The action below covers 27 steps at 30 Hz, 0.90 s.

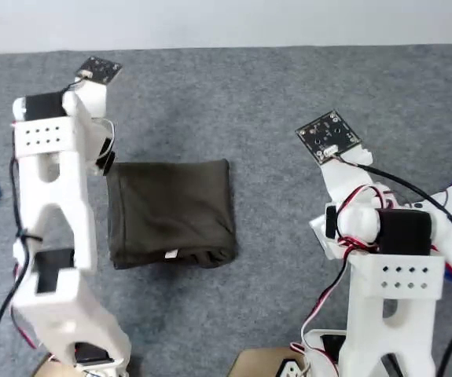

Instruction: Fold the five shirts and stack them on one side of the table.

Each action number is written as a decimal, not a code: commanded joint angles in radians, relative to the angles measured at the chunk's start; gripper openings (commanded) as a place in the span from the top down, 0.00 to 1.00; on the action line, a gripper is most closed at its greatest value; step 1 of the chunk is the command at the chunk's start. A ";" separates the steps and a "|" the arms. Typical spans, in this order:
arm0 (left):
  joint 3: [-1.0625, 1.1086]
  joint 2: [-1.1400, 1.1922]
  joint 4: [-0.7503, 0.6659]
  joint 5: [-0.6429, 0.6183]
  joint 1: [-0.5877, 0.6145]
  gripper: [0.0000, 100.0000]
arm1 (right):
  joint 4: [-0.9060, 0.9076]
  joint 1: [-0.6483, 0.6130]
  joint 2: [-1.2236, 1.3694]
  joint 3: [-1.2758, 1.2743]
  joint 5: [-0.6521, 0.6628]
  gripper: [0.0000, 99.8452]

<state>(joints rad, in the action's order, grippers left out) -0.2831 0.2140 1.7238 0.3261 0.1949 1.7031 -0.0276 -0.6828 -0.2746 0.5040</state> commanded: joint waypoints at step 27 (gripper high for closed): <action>0.792 -0.914 -0.186 -0.002 0.756 0.95 | -0.344 -0.659 0.542 0.012 -0.137 0.99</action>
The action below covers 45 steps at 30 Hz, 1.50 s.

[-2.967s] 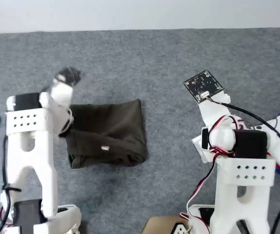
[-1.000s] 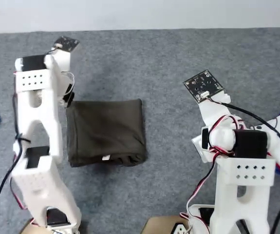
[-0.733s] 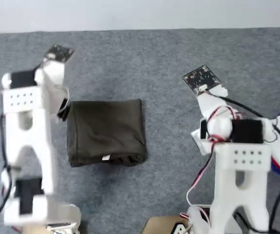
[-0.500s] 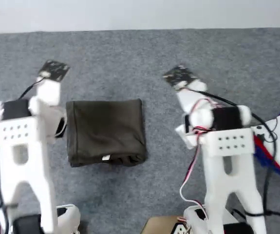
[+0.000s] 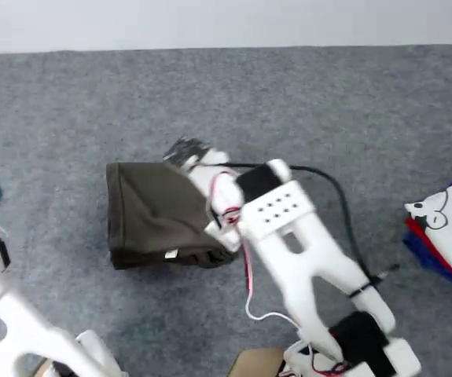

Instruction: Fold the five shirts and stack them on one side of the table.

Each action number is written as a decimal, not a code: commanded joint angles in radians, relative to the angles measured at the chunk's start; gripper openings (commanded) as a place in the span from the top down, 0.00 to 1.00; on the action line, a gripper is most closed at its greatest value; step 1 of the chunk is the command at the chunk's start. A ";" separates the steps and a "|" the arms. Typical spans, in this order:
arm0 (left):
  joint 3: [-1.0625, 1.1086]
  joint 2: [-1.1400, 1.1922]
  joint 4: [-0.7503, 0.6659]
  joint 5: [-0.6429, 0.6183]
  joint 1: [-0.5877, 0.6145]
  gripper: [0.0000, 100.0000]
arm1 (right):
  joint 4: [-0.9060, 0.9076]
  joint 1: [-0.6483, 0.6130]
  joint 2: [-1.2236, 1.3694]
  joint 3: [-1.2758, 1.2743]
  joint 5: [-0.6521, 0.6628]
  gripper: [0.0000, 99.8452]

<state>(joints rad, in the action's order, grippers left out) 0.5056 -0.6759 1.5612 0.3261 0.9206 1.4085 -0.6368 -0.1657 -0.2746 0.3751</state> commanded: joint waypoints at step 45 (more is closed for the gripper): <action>0.010 -0.029 -0.020 -0.026 0.032 0.95 | 0.081 -0.163 0.527 0.399 0.029 0.99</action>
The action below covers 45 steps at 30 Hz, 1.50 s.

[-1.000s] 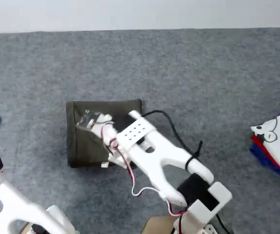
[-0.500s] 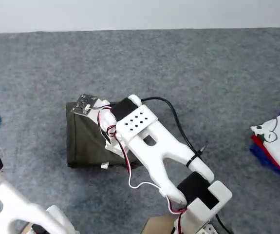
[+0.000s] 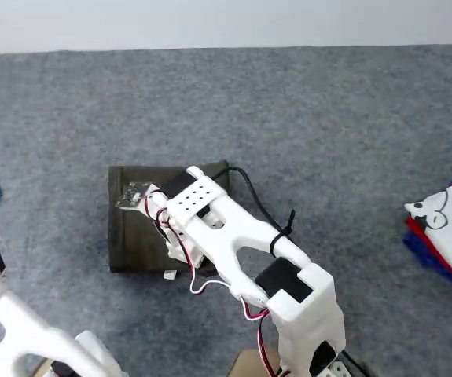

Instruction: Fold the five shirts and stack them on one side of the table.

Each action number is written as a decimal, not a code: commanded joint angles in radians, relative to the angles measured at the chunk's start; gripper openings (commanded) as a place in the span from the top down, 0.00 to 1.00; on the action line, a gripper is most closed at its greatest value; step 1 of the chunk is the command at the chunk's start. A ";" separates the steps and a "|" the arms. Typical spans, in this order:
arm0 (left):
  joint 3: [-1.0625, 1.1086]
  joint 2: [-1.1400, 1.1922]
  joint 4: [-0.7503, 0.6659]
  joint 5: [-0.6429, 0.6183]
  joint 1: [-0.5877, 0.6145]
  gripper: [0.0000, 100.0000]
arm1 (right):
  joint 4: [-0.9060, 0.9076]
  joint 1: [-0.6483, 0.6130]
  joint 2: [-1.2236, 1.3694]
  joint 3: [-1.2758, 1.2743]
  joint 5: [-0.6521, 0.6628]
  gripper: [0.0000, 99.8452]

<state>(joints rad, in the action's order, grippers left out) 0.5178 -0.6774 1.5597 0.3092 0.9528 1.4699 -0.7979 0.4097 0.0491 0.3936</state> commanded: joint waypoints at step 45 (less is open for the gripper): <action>-0.002 -0.028 -0.012 -0.008 -0.002 0.95 | 0.329 0.341 0.364 1.200 0.043 0.99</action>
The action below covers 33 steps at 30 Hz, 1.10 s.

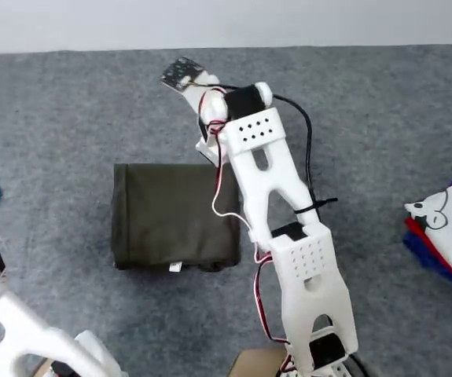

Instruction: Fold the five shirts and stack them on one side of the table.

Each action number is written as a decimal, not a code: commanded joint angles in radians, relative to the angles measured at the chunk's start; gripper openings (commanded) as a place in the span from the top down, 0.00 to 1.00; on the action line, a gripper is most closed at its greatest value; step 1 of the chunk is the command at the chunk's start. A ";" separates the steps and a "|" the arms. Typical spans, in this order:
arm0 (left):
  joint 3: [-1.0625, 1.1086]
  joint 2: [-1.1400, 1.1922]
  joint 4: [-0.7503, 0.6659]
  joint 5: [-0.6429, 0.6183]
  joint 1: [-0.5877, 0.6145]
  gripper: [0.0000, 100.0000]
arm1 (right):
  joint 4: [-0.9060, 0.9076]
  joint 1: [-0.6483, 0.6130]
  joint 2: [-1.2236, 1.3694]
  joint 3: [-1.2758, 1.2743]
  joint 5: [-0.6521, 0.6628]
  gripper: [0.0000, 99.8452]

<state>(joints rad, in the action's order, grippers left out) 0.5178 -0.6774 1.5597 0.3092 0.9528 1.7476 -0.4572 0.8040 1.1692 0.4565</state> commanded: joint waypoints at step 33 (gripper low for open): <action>-0.002 -0.031 0.075 -0.009 0.005 0.95 | -0.091 -0.125 -0.255 -0.637 -0.962 0.60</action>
<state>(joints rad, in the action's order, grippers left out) 0.5178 -0.6774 1.6333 0.3092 0.9528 1.7123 -0.5416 0.5508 0.5247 -0.4887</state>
